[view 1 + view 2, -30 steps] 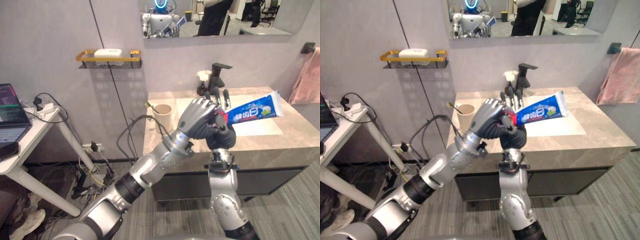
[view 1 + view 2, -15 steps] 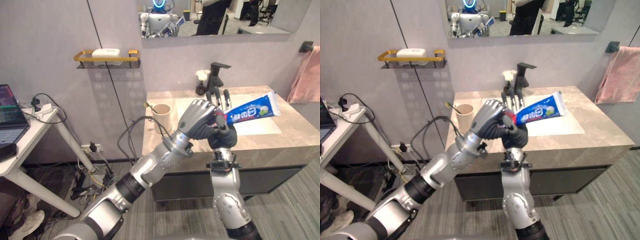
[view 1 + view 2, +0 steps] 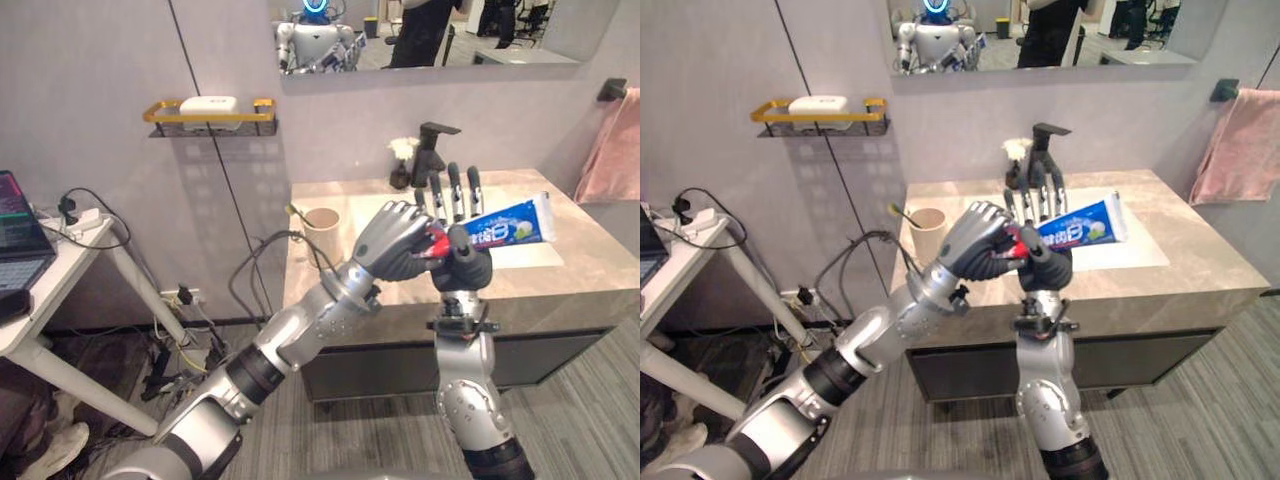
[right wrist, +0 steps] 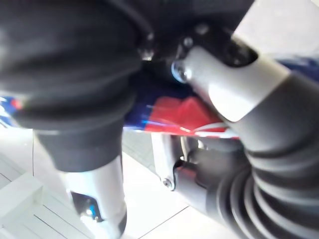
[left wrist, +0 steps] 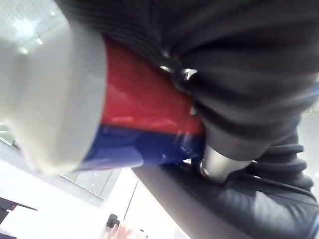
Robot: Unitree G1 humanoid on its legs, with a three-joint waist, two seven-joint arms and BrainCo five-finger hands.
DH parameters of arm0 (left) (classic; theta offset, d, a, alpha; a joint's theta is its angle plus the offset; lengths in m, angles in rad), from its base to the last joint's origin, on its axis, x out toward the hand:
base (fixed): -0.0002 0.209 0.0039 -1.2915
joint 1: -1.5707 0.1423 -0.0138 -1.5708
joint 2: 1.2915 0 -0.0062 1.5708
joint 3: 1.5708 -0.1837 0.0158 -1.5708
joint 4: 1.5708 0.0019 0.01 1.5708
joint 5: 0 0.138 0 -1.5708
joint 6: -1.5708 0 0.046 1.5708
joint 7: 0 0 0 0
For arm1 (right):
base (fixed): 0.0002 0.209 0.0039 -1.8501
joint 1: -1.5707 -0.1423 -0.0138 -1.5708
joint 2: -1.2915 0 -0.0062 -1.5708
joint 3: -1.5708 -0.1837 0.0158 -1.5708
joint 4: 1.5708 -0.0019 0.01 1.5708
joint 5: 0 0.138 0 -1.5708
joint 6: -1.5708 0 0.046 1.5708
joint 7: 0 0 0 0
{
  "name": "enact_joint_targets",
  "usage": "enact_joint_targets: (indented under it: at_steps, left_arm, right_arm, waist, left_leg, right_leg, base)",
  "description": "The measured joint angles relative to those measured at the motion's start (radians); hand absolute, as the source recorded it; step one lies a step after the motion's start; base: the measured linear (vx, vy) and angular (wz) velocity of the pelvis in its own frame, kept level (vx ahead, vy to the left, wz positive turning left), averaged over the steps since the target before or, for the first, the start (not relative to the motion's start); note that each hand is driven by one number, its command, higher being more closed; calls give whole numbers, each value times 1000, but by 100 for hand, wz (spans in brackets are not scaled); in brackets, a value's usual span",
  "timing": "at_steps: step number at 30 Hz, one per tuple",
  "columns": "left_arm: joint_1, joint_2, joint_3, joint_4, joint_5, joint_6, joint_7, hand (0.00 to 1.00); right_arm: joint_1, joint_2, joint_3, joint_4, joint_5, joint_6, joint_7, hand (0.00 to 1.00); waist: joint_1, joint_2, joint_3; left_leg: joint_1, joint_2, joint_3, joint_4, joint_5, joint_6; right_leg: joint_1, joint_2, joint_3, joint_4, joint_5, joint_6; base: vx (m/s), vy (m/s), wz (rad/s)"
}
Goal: Organize washtable
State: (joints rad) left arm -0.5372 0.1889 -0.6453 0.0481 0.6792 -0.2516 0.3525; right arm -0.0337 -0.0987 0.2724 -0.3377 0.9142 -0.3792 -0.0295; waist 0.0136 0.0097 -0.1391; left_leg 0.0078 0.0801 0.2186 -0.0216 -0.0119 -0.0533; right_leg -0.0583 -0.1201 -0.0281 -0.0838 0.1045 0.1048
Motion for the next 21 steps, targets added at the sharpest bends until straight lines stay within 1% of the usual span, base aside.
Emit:
enact_joint_targets:
  at_steps: [6, 9, 18, 21]
  left_arm:
    - [0, 3, 24, 0, 1, -1, -23, 100]
    - [0, 18, 29, 0, 1, 0, -25, 100]
    - [0, 41, 52, -2, 0, 2, -48, 100]
    - [0, 50, 54, -2, 0, 2, -49, 100]
  right_arm:
    - [0, -28, -46, -22, 7, 12, 27, 0]
    - [0, -39, -73, -46, 10, 13, 35, 0]
    - [0, -68, -81, -46, 29, 15, 61, 0]
    - [0, -71, -105, -51, 29, 16, 77, 0]
  waist:
    - [-1, 2, 15]
    - [-3, 3, 21]
    - [-5, -1, 31]
    - [-5, -4, 39]
  left_leg:
    - [2, 0, 2, -2, 0, 0]
    - [3, 0, 3, -5, 0, 0]
    - [4, 0, 5, -7, -1, -1]
    - [5, 0, 4, -7, -1, -1]
  right_leg:
    - [0, 0, 1, 0, -1, 1]
    - [-1, 0, 2, 0, -2, 2]
    - [-1, 0, 2, 0, -3, 3]
    - [-1, 0, 2, 0, -4, 3]
  base:
    - [4, 0, -1]
    - [0, 0, 0]
    - [0, 0, 0]
    - [0, 0, 0]
